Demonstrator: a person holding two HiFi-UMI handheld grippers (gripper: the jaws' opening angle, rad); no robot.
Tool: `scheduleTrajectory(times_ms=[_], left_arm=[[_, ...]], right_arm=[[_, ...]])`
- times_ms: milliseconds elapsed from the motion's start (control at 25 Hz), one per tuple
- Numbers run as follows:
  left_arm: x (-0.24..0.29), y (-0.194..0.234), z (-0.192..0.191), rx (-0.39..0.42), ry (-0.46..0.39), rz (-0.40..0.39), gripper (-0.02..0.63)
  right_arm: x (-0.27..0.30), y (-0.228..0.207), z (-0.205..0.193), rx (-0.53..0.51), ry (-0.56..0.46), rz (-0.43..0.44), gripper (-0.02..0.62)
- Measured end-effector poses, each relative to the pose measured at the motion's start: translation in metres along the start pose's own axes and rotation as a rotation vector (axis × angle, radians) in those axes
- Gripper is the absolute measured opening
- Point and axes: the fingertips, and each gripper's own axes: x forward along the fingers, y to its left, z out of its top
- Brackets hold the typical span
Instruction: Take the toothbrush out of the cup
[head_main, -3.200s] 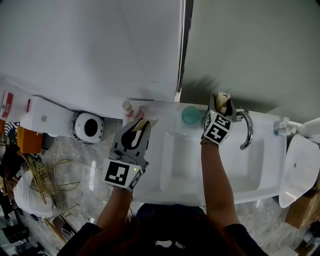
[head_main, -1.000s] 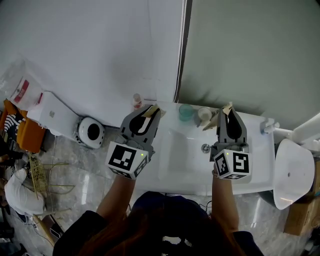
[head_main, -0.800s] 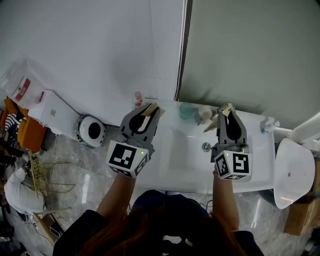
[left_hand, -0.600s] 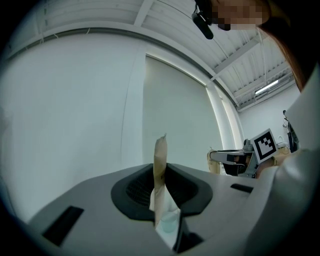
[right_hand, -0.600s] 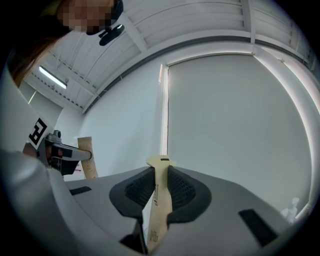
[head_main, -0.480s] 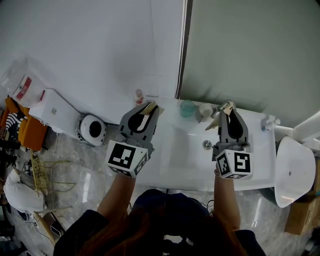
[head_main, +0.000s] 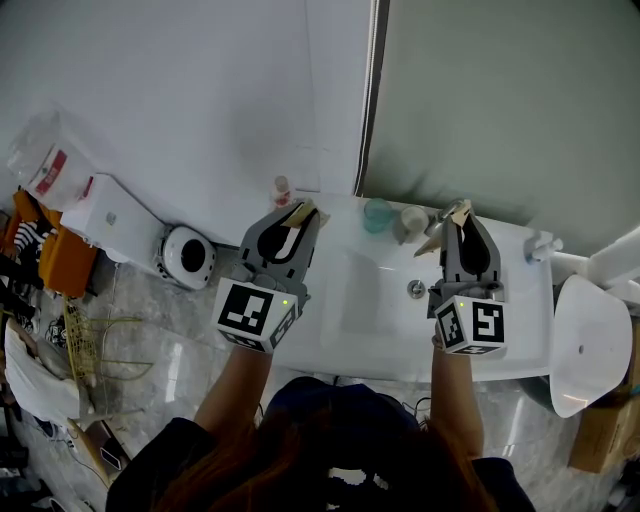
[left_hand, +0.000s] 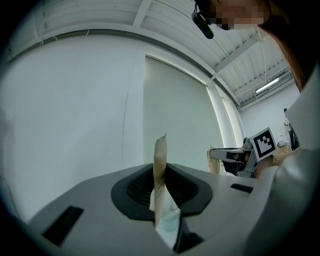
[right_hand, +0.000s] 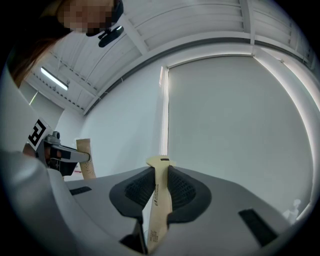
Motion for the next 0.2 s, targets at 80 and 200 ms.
scheduleTrajectory(times_ms=[80, 200], left_arm=[[-0.0005, 0.001, 0.0007, 0.002, -0.001, 0.001, 0.075], [-0.001, 0.0014, 0.0014, 0.005, -0.001, 0.0, 0.074]], right_arm=[[0.0009, 0.0006, 0.001, 0.0, -0.004, 0.0, 0.084], [0.002, 0.0012, 0.002, 0.001, -0.008, -0.001, 0.084]])
